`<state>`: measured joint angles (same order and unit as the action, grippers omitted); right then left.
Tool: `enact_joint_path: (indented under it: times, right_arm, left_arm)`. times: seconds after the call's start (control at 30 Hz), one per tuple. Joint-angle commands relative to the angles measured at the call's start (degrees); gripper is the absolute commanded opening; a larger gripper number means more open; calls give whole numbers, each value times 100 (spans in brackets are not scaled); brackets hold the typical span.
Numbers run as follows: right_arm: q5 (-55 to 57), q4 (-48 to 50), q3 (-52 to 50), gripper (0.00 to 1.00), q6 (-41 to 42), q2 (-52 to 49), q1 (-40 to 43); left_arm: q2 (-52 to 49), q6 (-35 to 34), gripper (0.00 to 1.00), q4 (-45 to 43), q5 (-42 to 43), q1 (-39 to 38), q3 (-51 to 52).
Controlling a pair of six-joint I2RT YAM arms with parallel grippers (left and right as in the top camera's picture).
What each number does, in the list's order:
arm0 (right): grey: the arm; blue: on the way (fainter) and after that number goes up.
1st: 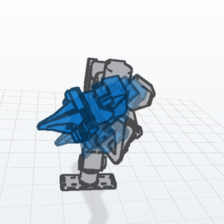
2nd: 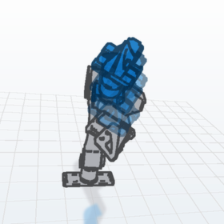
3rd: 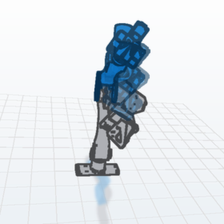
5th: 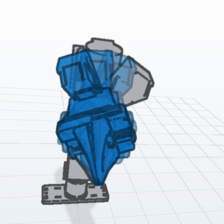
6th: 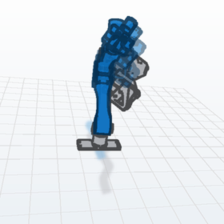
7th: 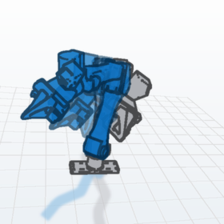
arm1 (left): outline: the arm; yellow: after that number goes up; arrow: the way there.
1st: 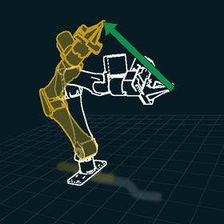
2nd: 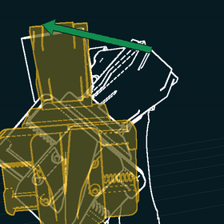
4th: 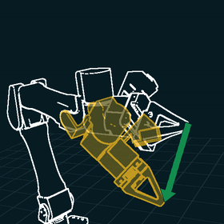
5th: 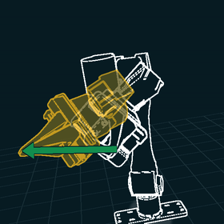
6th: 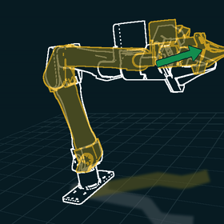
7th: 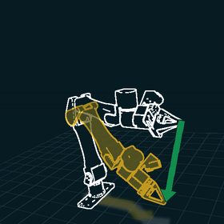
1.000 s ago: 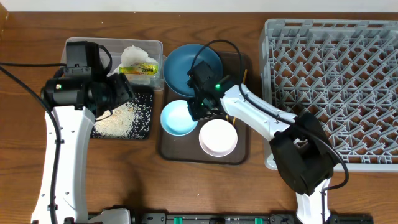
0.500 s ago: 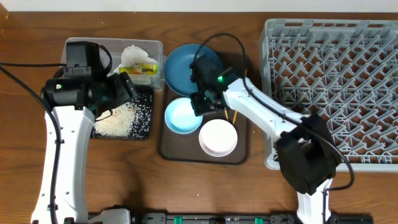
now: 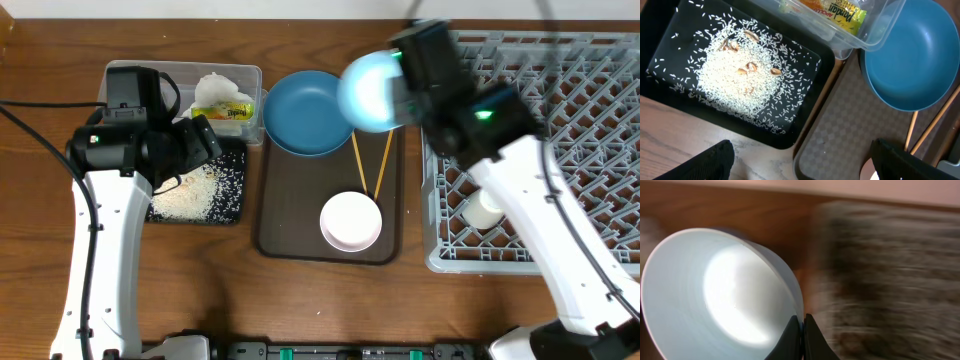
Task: Sort waste into correct bins and load items into the dishwasher rack
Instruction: 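Lift the light-blue bowl and carry it right into the rack, then stand the bowl upright in the rack's back row and release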
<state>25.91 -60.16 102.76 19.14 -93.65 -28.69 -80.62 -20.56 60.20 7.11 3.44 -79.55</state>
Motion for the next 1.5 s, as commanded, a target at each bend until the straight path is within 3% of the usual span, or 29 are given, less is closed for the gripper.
enact_joint_path:
  times: [0.0,0.1,0.27,0.63,1.07,1.47]
  right_arm:
    - [2745,-118,20,1,46,-44,358]
    - [3484,-83,-22,1,-168,-129,660]
    - [3582,293,-26,1,-1084,-522,1029]
    - [5300,1537,-26,1,-3191,-1947,894]
    - [5077,1799,-28,1,-3171,-2900,643]
    - [5525,1768,-46,1,-3056,-3025,640]
  left_arm:
    - [-61,59,90,22,-31,24,-105]
    - [-61,59,90,22,-31,24,-105]
    - [-61,59,90,20,-31,24,-105]
    - [-61,59,91,22,-31,24,-105]
    - [-61,59,91,22,-31,24,-105]
    - [-61,59,91,20,-31,24,-105]
